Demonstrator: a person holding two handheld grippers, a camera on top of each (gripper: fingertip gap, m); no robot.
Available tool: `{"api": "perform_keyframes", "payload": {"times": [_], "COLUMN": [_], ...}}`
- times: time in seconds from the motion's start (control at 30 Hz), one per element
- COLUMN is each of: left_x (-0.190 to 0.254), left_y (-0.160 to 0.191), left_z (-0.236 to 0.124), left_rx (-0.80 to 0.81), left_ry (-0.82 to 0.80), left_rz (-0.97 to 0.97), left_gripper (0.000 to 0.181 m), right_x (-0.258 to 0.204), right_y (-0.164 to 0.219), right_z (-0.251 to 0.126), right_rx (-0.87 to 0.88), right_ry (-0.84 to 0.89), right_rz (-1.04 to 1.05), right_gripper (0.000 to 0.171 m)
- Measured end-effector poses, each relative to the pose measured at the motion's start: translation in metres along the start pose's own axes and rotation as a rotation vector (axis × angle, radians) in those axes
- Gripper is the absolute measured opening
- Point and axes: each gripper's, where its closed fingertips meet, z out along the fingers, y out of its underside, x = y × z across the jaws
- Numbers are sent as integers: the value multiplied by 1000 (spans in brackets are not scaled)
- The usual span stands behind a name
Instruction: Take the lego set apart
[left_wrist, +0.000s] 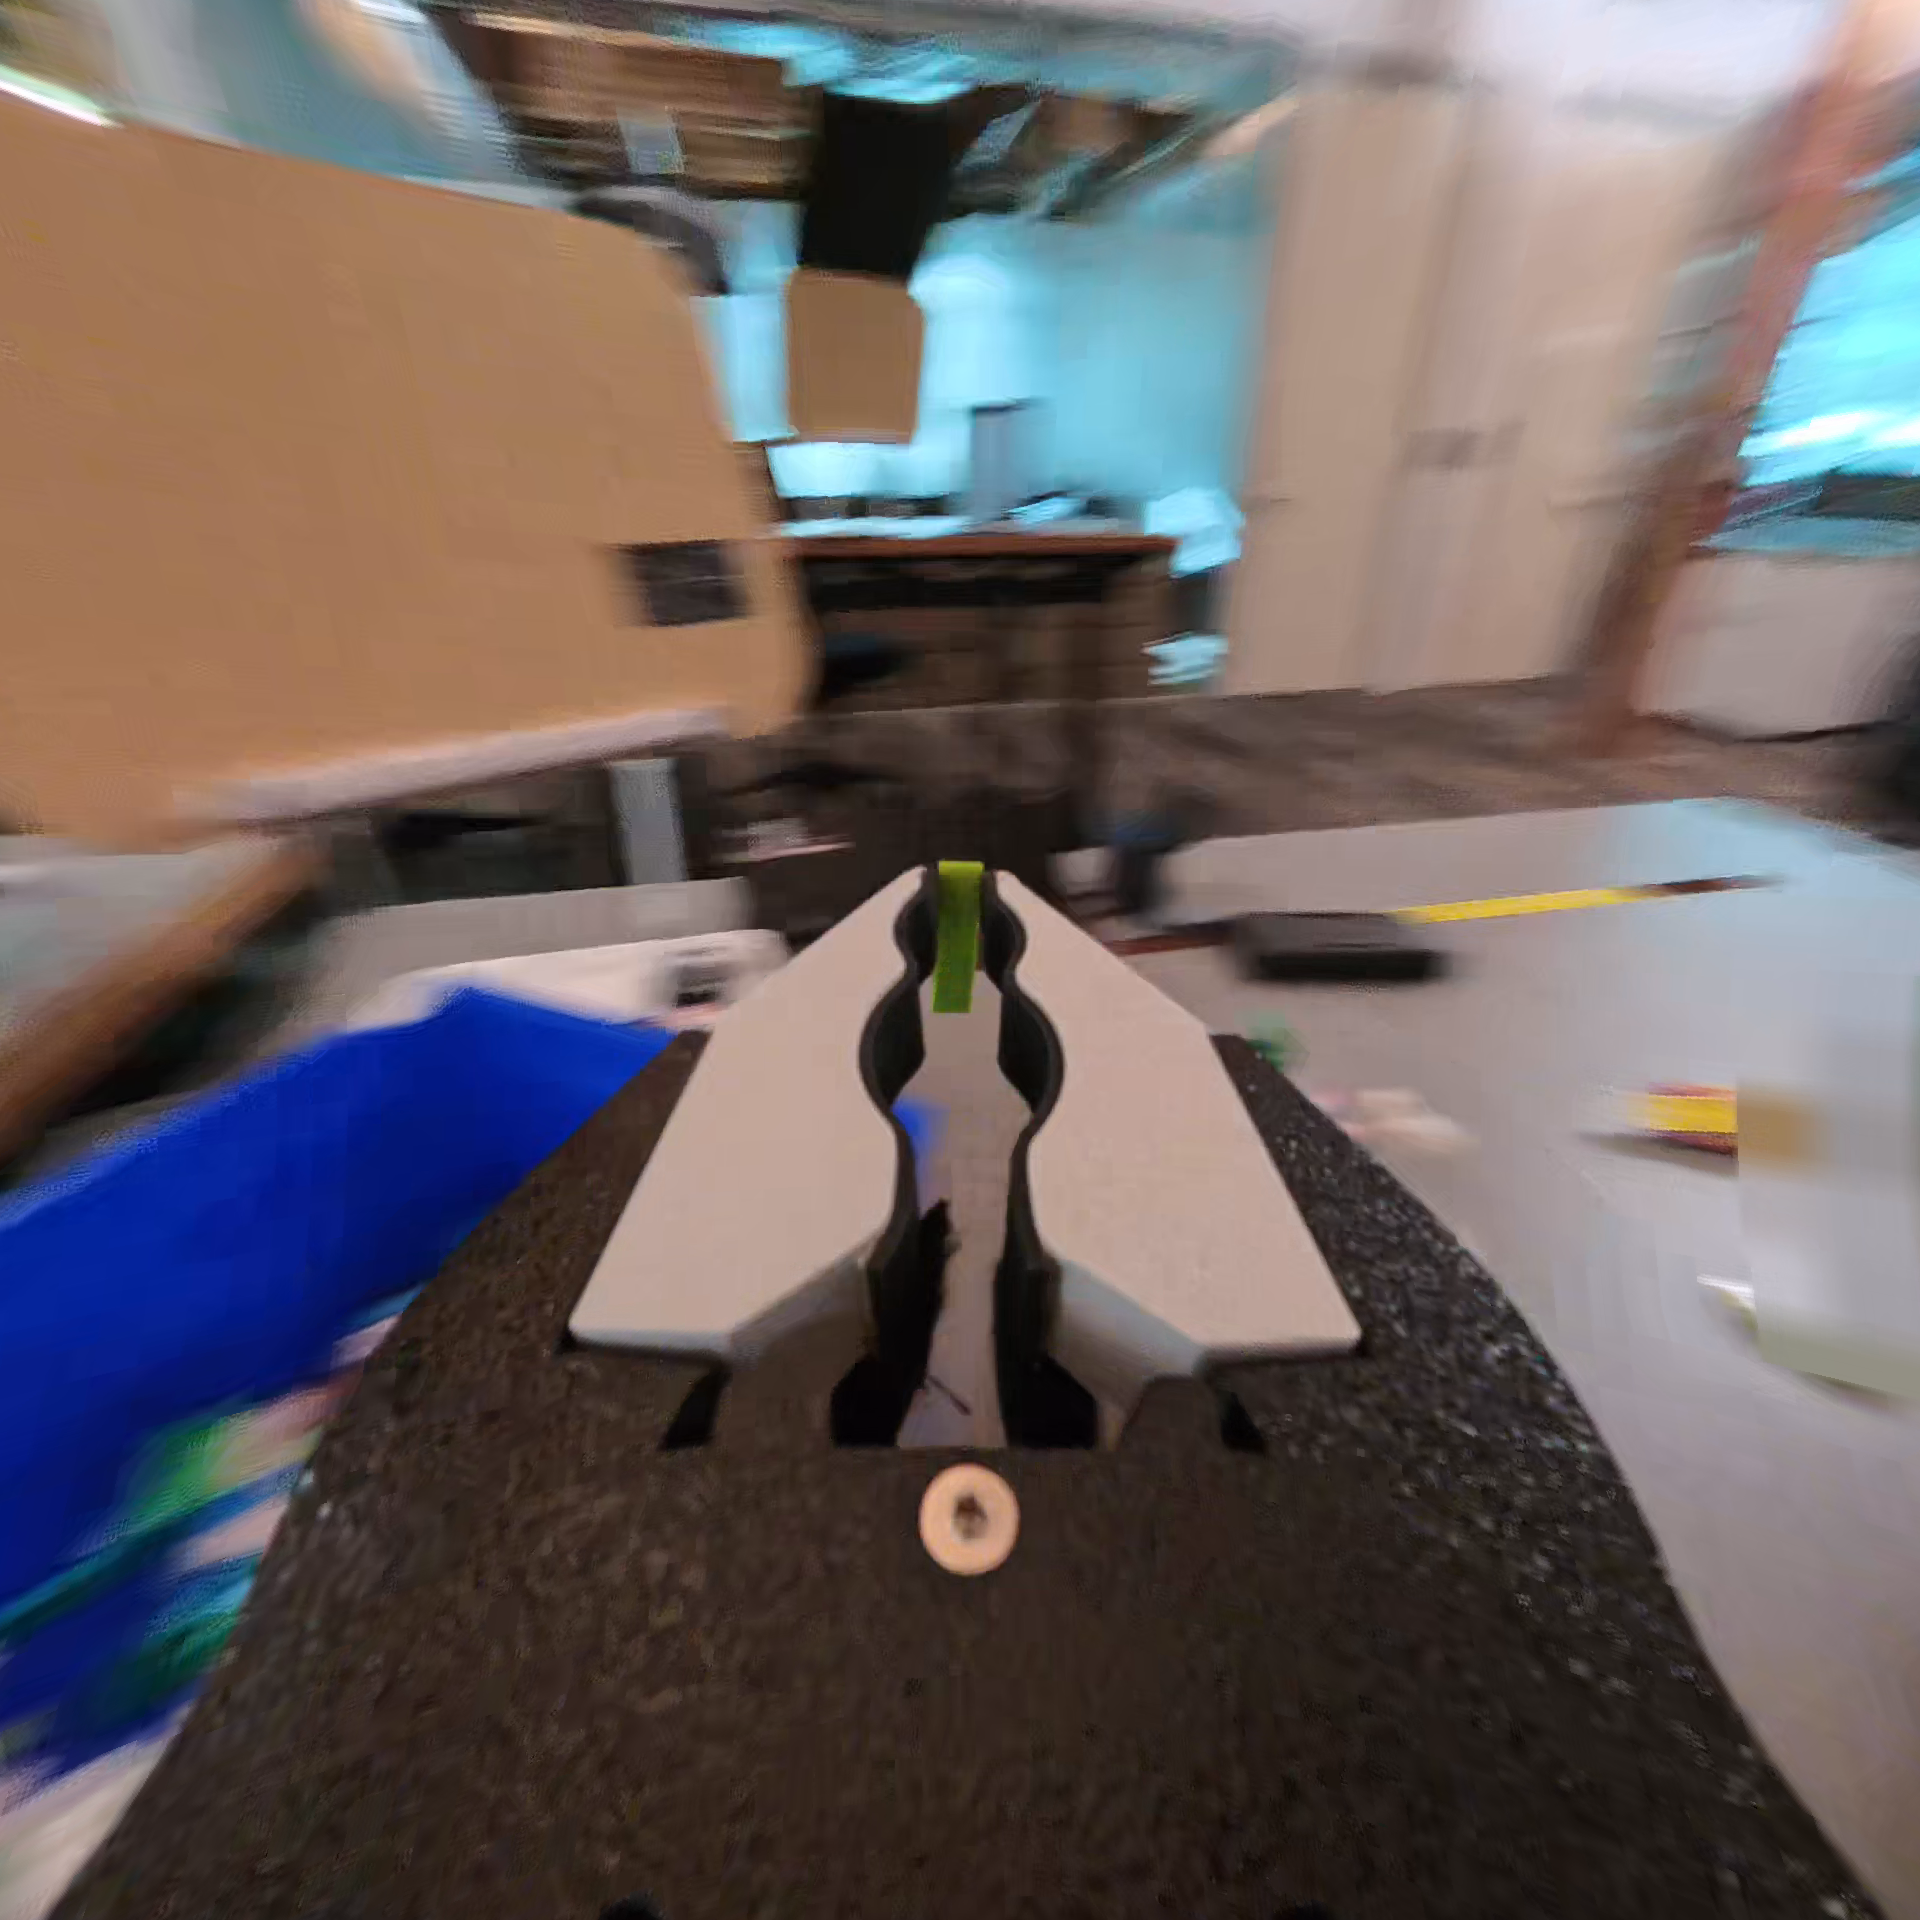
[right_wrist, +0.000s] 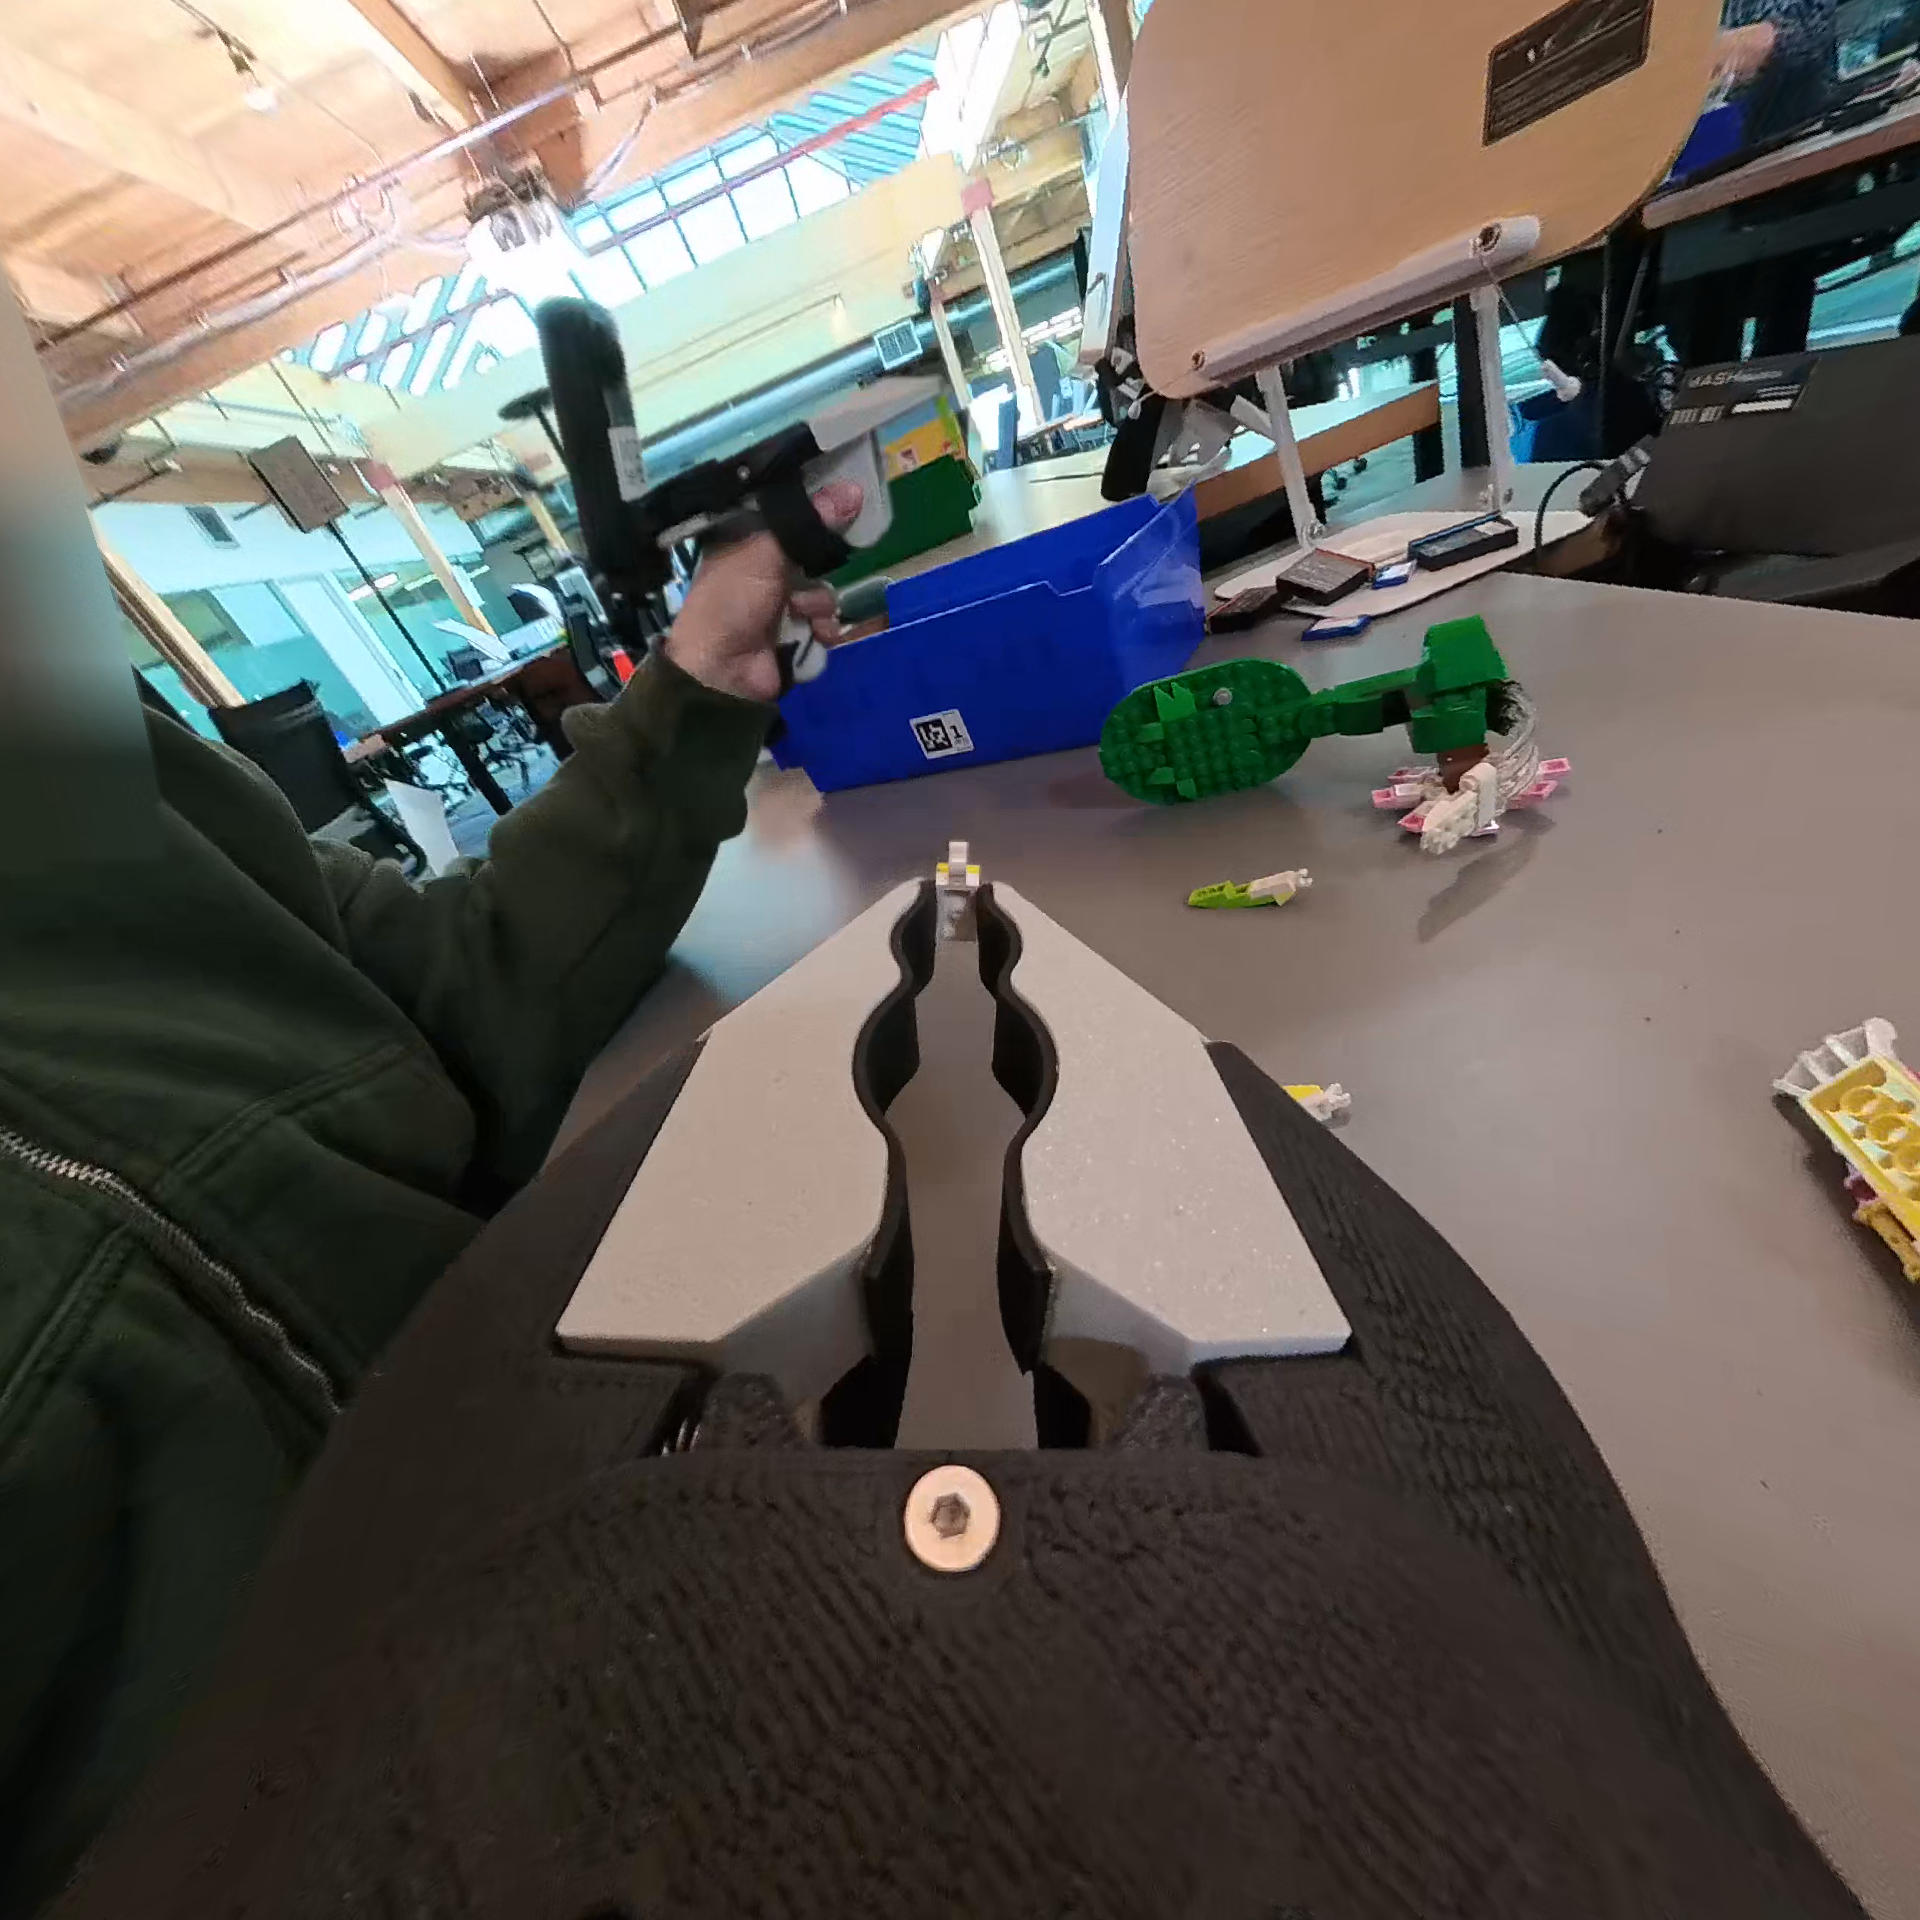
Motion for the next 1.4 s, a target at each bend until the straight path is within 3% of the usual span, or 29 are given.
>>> {"api": "perform_keyframes", "payload": {"times": [0.07, 0.13, 0.17, 0.2, 0.33, 0.43, 0.5, 0.53, 0.6, 0.63, 0.7, 0.77, 0.87, 0.97, 1.4], "left_x": [-65, -110, -124, -132, -156, -149, -111, -70, 53, 118, 211, 264, 307, 322, 329], "left_y": [7, 33, 45, 59, 90, 91, 73, 56, 24, 15, 19, 49, 83, 92, 103], "left_z": [-15, -21, -20, -20, -27, -36, -28, -15, -1, -10, -36, -50, -60, -62, -65], "left_rx": [-162, -380, -457, -534, -714, -761, -676, -561, -329, -253, -216, -284, -325, -330, -355], "left_ry": [-260, -386, -416, -417, -504, -538, -431, -279, 213, 501, 902, 1111, 1281, 1350, 1361], "left_rz": [112, 85, 58, 37, 74, 112, 121, 117, 33, -12, -65, -34, -18, -79, -62], "left_gripper": [6, 10, 58, 77, 100, 108, 105, 96, 71, 53, 33, 25, 20, 19, 10], "right_x": [0, 0, 0, 1, 3, 5, 3, -1, -9, -13, -21, -27, -36, -41, -48], "right_y": [-1, -1, 0, 1, 6, 8, 5, 4, 3, 4, 7, 12, 18, 23, 31], "right_z": [0, 1, 2, 3, 5, 5, 4, 4, 4, 4, 5, 5, 5, 6, 9], "right_rx": [13, 17, 15, 11, -8, -18, -5, 3, 4, -1, -16, -40, -71, -99, -140], "right_ry": [-5, -10, -11, -10, 2, 18, 2, -13, -54, -75, -118, -153, -202, -224, -252], "right_rz": [14, 26, 30, 33, 24, 8, -3, -12, -38, -52, -79, -105, -139, -174, -197], "right_gripper": [5, 5, 5, 5, 5, 5, 5, 5, 5, 5, 5, 5, 5, 5, 5]}}
